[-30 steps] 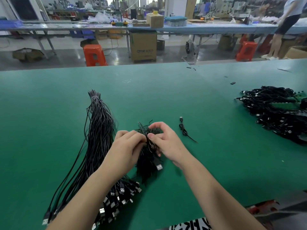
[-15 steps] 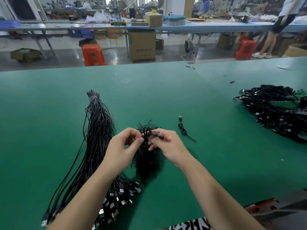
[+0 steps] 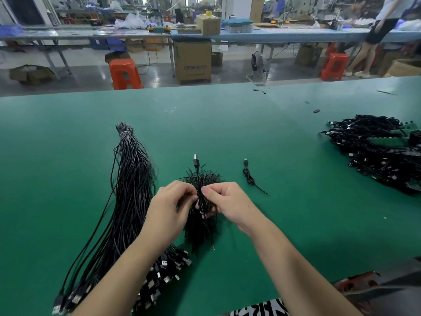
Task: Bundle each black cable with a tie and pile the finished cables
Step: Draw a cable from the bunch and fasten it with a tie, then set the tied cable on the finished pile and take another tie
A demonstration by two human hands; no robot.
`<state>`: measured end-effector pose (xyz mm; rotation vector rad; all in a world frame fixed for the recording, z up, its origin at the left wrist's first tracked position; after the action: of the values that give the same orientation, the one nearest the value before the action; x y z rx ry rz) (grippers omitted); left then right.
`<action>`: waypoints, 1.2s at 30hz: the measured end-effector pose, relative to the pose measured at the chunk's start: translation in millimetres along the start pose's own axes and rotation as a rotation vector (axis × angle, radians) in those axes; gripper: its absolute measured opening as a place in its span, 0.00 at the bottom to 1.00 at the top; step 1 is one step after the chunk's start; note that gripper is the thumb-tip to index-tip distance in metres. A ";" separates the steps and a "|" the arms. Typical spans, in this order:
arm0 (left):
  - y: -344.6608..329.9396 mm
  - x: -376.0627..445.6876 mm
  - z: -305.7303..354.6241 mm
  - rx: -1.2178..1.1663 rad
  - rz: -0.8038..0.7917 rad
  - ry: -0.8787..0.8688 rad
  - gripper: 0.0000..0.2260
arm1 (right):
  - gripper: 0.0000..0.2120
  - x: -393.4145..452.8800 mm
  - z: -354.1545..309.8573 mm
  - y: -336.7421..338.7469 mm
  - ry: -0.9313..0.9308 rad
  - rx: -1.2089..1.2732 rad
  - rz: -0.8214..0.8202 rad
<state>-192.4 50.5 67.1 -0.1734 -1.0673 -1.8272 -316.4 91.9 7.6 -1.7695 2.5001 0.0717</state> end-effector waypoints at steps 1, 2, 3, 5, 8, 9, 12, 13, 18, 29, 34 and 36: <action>-0.7 0.5 0.5 0.023 -0.003 -0.015 0.08 | 0.17 -0.1 1.5 -0.4 -0.011 0.005 -0.009; -0.7 1.1 0.7 0.026 -0.004 -0.026 0.08 | 0.17 -0.5 2.5 -0.4 -0.025 0.020 -0.021; -0.7 2.3 0.6 0.013 -0.004 -0.032 0.07 | 0.17 -1.2 3.4 -1.2 -0.041 0.043 -0.040; 0.3 5.0 -2.1 -0.030 0.007 -0.012 0.06 | 0.15 -2.1 3.9 -2.9 -0.059 0.089 -0.080; 1.8 8.8 -12.6 -0.066 0.043 0.055 0.05 | 0.09 2.1 4.0 7.8 -0.064 0.113 -0.007; 1.9 10.4 -18.2 -0.062 0.050 0.073 0.05 | 0.07 4.9 4.9 17.4 -0.078 0.097 0.056; 5.1 14.6 -52.1 0.103 0.053 0.140 0.06 | 0.06 17.8 6.0 63.7 -0.111 -0.152 0.274; 7.9 15.1 -68.1 0.212 0.048 0.164 0.08 | 0.06 22.8 4.8 83.5 -0.120 -0.310 0.353; 15.2 -6.3 -162.8 0.714 -0.100 0.382 0.16 | 0.10 51.6 14.1 154.8 -0.201 -0.865 0.551; 0.7 -39.5 -212.0 0.585 -0.100 0.586 0.23 | 0.10 104.3 54.3 163.3 -0.301 -1.199 0.509; 0.7 -40.5 -211.7 0.599 -0.069 0.580 0.23 | 0.10 114.5 60.7 165.9 -0.298 -1.313 0.495; 1.2 -40.3 -212.1 0.598 -0.062 0.581 0.23 | 0.09 116.7 61.0 168.0 -0.277 -1.333 0.504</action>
<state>-102.6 -77.3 -81.9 0.7084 -1.1375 -1.3957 -511.3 43.2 -64.9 -0.9762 2.6699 2.2006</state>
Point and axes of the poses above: each hand's wrist, its own x-axis towards the middle knuckle, its own y-axis out of the back of the hand, z = x × y, the point moved 10 cm from there along x, towards the middle knuckle, and after that the axes turned 6 degrees about z, right-handed, at the moved point
